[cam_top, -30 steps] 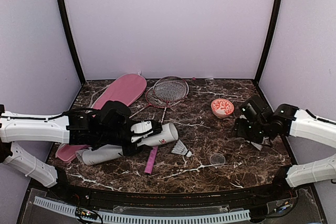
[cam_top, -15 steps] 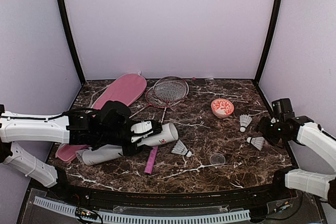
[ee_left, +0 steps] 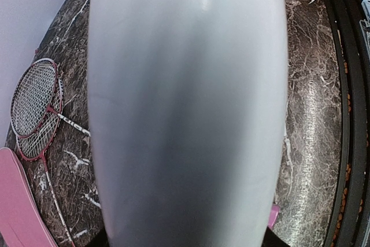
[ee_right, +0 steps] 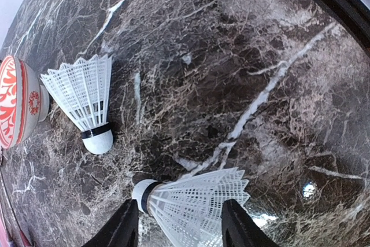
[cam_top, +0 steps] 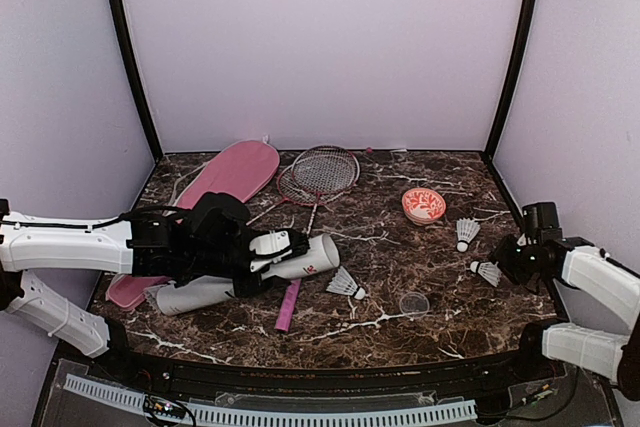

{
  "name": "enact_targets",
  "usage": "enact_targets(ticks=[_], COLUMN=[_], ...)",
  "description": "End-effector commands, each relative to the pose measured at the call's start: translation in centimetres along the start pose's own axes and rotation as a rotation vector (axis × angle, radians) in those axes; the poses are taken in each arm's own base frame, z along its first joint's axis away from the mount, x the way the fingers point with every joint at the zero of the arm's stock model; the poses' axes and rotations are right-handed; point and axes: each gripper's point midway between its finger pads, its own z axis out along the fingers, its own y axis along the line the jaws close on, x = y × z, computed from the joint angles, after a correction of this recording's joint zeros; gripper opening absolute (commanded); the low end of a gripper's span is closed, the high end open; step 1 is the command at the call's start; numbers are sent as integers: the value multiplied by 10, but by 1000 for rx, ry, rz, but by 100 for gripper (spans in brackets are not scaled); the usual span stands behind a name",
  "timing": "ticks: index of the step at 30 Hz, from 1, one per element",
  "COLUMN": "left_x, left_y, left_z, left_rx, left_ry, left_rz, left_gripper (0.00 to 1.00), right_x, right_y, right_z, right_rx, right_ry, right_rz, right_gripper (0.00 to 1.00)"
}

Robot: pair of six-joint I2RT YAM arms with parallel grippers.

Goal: Pack up the badminton gear
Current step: Pick up the shuttlecock from the center of the board.

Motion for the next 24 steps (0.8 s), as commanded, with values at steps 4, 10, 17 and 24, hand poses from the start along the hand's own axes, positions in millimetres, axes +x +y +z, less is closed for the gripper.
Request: enact_targets(ticks=[4,10,17,24], left_x=[0,0,1,0], left_y=[-3,-4,-4,-5], left_z=[1,2,2,2], left_rx=[9,15,17,20], left_ry=[3,5,9,8], left_rz=[-9,-9,-8,-9], left_gripper=[56,56,56,56], right_x=[3,7,8,5], right_y=[0,9,7,9], right_z=[6,11,10,3], right_rx=[-35,-105,-106,-119], right_ry=[-12,-5,-11,-33], right_rz=[3,8,4,-7], right_gripper=[41,27,12,0])
